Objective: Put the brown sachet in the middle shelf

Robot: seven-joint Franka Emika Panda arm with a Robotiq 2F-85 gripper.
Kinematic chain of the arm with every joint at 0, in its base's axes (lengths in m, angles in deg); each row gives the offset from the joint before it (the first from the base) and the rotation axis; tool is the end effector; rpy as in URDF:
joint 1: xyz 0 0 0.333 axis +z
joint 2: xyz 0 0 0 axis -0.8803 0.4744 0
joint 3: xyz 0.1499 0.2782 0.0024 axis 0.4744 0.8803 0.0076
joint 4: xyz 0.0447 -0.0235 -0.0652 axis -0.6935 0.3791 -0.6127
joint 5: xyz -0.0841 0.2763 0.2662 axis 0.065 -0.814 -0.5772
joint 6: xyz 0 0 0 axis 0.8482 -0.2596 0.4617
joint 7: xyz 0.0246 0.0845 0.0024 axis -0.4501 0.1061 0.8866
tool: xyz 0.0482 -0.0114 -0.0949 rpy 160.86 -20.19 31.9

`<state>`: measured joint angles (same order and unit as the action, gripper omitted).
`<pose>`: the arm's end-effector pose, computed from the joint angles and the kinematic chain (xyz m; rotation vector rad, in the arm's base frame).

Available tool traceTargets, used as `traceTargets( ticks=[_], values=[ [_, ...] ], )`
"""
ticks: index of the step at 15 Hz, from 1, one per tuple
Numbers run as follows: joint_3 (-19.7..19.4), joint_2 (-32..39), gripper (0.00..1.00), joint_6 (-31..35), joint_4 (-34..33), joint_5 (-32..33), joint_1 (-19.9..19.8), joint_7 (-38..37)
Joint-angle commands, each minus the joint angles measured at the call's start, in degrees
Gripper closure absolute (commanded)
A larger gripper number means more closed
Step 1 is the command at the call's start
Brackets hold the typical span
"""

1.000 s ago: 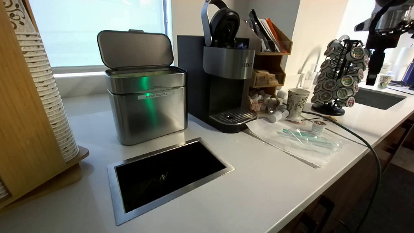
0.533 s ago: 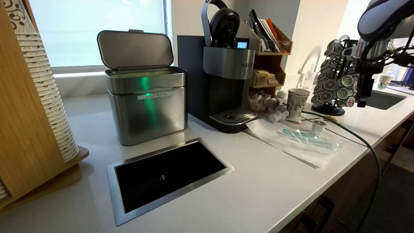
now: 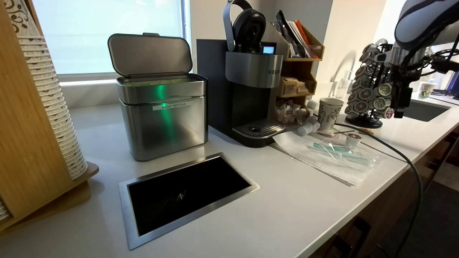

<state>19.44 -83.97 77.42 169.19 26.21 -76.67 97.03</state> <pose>0.4601 -0.3078 0.3620 2.9101 0.6805 -0.1922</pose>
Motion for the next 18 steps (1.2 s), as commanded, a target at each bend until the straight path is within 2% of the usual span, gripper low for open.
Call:
traceTargets(
  ticks=[1,3,4,5,8,18],
  values=[
    [1.2,1.69,0.0,8.41,3.31,6.05,-0.98,2.36],
    [1.27,3.03,0.0,13.5,4.44,6.5,-1.63,3.75],
    [1.32,3.97,0.0,14.18,4.08,5.09,-1.95,3.23],
    [1.56,2.77,0.0,11.35,3.49,5.5,-1.36,1.77],
    [1.7,3.29,0.0,11.78,3.36,5.5,-1.6,1.76],
    [2.2,8.9,0.02,23.59,3.41,4.44,-2.4,-6.31]
  ],
)
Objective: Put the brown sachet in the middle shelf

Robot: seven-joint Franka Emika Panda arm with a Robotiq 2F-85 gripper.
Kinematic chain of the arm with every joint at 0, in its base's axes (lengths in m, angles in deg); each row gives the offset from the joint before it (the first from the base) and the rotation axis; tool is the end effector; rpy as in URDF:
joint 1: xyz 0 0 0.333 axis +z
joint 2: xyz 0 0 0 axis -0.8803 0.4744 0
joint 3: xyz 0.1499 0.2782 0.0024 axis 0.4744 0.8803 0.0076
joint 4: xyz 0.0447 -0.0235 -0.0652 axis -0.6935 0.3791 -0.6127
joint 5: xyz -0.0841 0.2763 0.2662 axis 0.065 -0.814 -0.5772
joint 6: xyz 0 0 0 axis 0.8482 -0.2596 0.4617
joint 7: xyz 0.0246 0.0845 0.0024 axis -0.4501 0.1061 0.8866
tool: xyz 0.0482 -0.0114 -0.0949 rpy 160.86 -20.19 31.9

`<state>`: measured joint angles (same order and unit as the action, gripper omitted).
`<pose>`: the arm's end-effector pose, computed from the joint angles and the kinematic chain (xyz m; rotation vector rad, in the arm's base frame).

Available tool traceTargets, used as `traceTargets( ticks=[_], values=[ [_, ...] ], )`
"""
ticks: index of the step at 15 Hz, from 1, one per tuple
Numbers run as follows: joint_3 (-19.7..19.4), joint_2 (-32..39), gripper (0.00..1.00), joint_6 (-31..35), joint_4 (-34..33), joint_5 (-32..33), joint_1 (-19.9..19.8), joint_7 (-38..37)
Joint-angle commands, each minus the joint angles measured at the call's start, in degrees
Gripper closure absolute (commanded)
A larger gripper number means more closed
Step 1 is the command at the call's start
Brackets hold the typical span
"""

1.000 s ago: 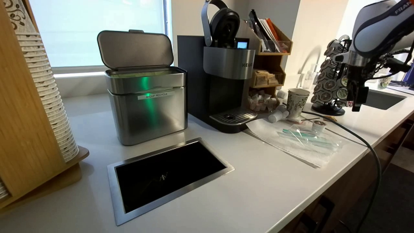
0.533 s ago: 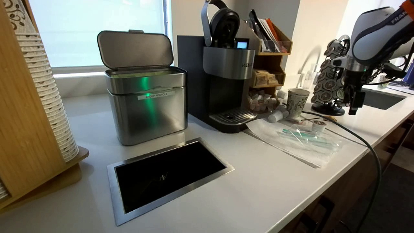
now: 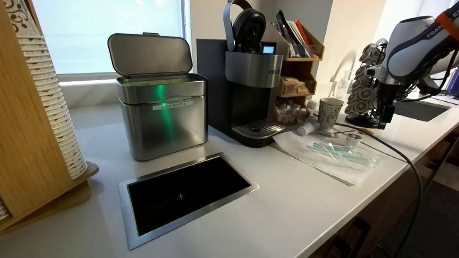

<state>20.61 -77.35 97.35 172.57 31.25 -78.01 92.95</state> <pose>0.4787 -0.3078 0.3063 2.7543 0.7120 -0.0324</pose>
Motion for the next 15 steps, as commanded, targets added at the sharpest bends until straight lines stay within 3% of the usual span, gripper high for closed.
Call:
traceTargets(
  ticks=[1,5,6,8,11,13,15],
  values=[
    [1.35,2.94,0.02,4.54,0.02,-0.98,-1.27,-2.56],
    [1.73,5.43,0.14,7.5,-0.41,-0.77,-1.79,-5.28],
    [1.56,5.81,0.22,8.19,-0.46,-0.7,-1.89,-6.58],
    [1.03,6.65,0.17,9.45,-0.81,-0.27,-2.06,-9.48],
    [1.05,7.54,0.22,10.14,-1.05,-0.1,-2.59,-12.33],
    [1.14,8.11,0.31,10.36,-1.41,0.05,-2.82,-13.62],
    [1.21,8.53,0.51,10.32,-1.73,0.16,-2.96,-14.69]
  ],
)
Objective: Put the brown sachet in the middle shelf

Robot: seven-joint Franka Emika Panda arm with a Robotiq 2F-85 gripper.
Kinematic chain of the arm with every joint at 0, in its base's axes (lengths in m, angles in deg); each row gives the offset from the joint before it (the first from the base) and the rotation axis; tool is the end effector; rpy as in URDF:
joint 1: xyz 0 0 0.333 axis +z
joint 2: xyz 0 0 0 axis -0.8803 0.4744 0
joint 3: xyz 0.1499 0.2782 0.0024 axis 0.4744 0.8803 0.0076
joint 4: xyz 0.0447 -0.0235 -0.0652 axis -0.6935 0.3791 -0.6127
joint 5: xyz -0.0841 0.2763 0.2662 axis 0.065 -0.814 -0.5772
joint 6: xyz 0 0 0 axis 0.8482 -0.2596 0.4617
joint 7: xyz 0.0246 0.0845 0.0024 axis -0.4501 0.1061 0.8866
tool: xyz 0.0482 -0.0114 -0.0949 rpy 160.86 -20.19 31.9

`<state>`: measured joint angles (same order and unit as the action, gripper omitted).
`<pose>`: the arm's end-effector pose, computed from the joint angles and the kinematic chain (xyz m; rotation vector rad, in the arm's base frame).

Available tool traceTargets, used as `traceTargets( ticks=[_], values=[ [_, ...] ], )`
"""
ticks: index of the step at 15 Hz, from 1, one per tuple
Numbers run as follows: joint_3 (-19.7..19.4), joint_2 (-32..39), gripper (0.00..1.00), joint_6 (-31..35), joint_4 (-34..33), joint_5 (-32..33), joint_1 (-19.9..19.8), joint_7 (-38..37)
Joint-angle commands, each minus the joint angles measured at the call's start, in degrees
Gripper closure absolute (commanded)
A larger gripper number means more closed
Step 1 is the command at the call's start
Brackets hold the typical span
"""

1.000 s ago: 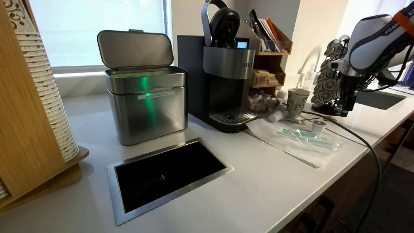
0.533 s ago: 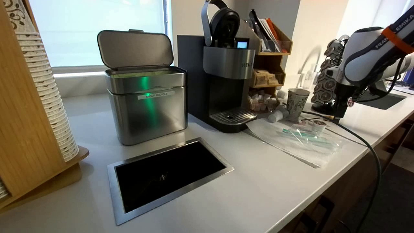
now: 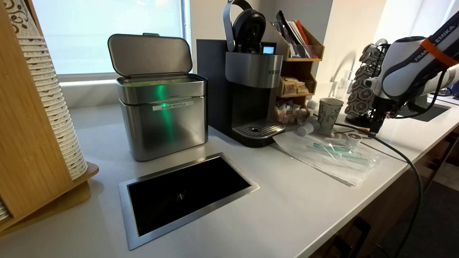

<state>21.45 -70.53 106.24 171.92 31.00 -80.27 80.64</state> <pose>0.4831 -0.3208 0.2603 2.7907 0.4185 0.0680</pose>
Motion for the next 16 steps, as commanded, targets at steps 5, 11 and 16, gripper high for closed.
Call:
traceTargets(
  ticks=[5,11,16],
  values=[
    [0.72,2.81,0.81,1.56,-2.51,0.25,-1.21,-3.72],
    [1.24,4.03,1.0,0.98,-3.95,0.31,-1.88,-3.93],
    [-0.01,-1.83,1.0,3.02,0.07,4.42,0.19,-4.5]
  ],
)
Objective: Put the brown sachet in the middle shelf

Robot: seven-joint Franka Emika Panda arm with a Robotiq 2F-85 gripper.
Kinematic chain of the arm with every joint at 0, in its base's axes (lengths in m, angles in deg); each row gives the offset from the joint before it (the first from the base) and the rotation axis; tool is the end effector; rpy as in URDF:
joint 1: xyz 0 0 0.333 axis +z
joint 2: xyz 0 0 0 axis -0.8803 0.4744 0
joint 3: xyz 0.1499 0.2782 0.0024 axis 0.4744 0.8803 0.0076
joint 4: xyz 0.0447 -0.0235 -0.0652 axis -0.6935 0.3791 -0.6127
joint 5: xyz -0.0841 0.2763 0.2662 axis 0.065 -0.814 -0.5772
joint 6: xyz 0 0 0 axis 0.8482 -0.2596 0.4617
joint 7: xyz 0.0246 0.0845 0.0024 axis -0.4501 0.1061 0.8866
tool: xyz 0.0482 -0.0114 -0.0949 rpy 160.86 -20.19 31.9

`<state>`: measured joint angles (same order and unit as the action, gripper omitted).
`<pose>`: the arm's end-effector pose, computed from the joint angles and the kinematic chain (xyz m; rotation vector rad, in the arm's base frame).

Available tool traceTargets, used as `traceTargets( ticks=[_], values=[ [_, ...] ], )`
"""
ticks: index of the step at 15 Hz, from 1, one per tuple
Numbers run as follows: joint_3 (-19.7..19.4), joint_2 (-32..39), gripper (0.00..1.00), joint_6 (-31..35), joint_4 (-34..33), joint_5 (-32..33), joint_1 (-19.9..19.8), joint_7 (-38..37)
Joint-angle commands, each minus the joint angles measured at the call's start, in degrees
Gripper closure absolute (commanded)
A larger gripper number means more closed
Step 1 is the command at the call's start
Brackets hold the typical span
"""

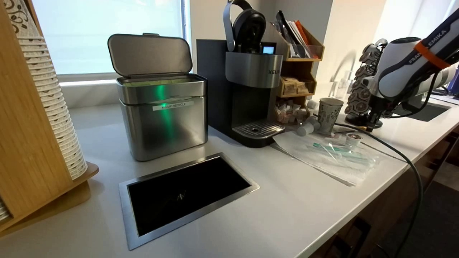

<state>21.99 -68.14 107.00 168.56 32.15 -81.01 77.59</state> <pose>0.4983 -0.3302 0.2608 2.7676 0.3687 0.0986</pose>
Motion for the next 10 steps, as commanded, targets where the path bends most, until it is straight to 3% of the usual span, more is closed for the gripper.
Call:
traceTargets(
  ticks=[1,4,5,7,10],
  values=[
    [-0.65,-6.43,1.0,3.36,4.98,4.53,1.36,-1.17],
    [0.54,-11.14,1.0,2.54,7.67,5.66,1.53,1.33],
    [2.86,-11.8,1.0,-0.65,7.93,2.26,0.36,5.46],
    [3.58,-11.97,0.72,-5.46,8.01,0.35,0.67,9.08],
    [2.14,-9.81,0.51,-8.63,6.61,2.89,1.58,7.12]
  ],
)
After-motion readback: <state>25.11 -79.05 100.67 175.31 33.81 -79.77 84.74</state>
